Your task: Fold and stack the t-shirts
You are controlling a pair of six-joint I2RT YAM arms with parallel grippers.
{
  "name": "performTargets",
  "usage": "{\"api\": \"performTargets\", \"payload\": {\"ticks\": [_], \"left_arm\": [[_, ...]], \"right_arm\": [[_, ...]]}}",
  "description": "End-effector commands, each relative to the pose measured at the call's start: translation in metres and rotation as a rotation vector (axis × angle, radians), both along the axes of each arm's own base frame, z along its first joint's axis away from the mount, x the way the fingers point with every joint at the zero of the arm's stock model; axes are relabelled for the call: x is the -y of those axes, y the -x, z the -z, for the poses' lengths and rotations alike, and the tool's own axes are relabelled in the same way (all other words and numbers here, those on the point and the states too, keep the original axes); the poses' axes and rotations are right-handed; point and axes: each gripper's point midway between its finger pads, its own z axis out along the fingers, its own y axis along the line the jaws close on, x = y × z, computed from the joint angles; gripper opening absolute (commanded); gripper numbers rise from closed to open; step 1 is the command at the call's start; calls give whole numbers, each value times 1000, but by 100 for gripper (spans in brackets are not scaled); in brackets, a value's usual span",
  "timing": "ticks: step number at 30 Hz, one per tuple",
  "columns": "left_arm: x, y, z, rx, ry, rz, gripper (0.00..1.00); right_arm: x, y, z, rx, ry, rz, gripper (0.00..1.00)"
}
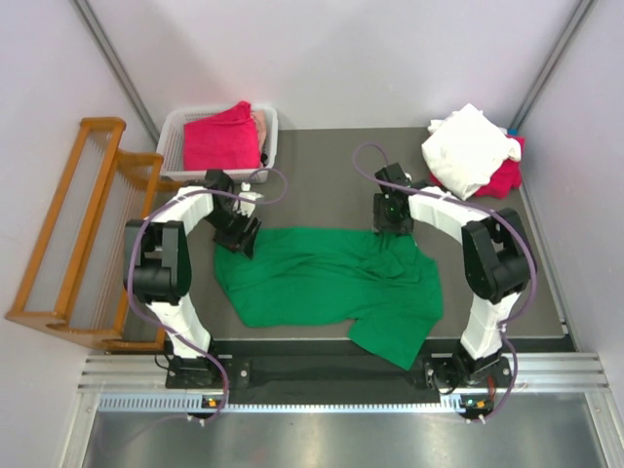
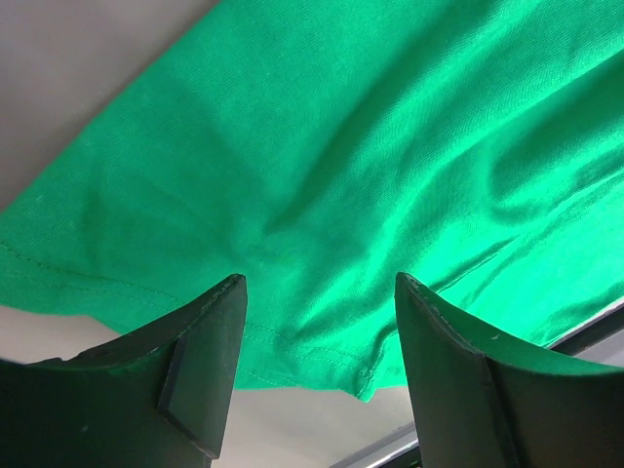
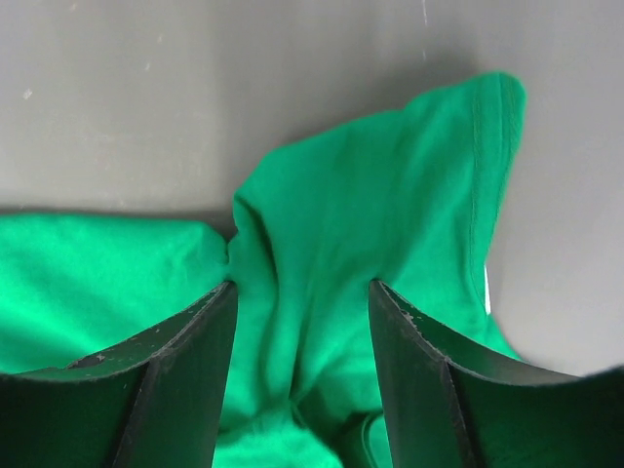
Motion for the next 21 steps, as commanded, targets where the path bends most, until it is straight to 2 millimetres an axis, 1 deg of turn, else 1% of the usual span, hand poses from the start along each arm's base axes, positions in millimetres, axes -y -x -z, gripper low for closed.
{"api": "performTargets", "payload": {"ticks": [1, 3, 4, 5, 6, 7, 8, 9, 11, 12, 13, 15, 17, 18, 20, 21], "left_arm": [[-6, -5, -20, 53, -16, 3, 67], [-7, -5, -20, 55, -22, 5, 67], [-8, -6, -21, 56, -27, 3, 67], [-10, -8, -23, 66, -30, 2, 67], [-10, -7, -24, 67, -33, 2, 67], [-11, -8, -25, 70, -35, 2, 67], [-12, -9, -27, 74, -35, 1, 67], [-13, -8, -27, 72, -37, 3, 67], [-13, -6, -27, 68, -39, 5, 67], [-13, -6, -27, 68, -41, 5, 68], [-14, -6, -28, 68, -42, 3, 68], [-14, -6, -28, 71, -42, 6, 68], [-15, -6, -29, 74, -45, 6, 68], [-16, -6, -28, 73, -47, 5, 68], [-16, -7, -30, 77, -49, 5, 68], [-17, -7, -30, 79, -50, 3, 68]], "right_arm": [[9, -18, 12, 18, -29, 59, 56], [14, -20, 21, 2, -62, 83, 56], [25, -22, 26, -10, -75, 114, 56], [30, -22, 30, -18, -87, 131, 56], [33, -20, 41, -43, -106, 144, 55], [43, -21, 46, -51, -111, 171, 54], [48, -20, 50, -61, -113, 183, 54], [50, -22, 50, -57, -119, 182, 54], [54, -27, 48, -47, -118, 198, 54], [58, -33, 43, -31, -97, 210, 54], [60, -32, 42, -38, -90, 213, 54], [65, -38, 32, -13, -86, 221, 54], [77, -41, 23, 4, -73, 252, 54], [87, -44, 15, 26, -70, 280, 54], [99, -46, 5, 48, -69, 312, 54], [113, -49, -4, 73, -66, 354, 54]]}}
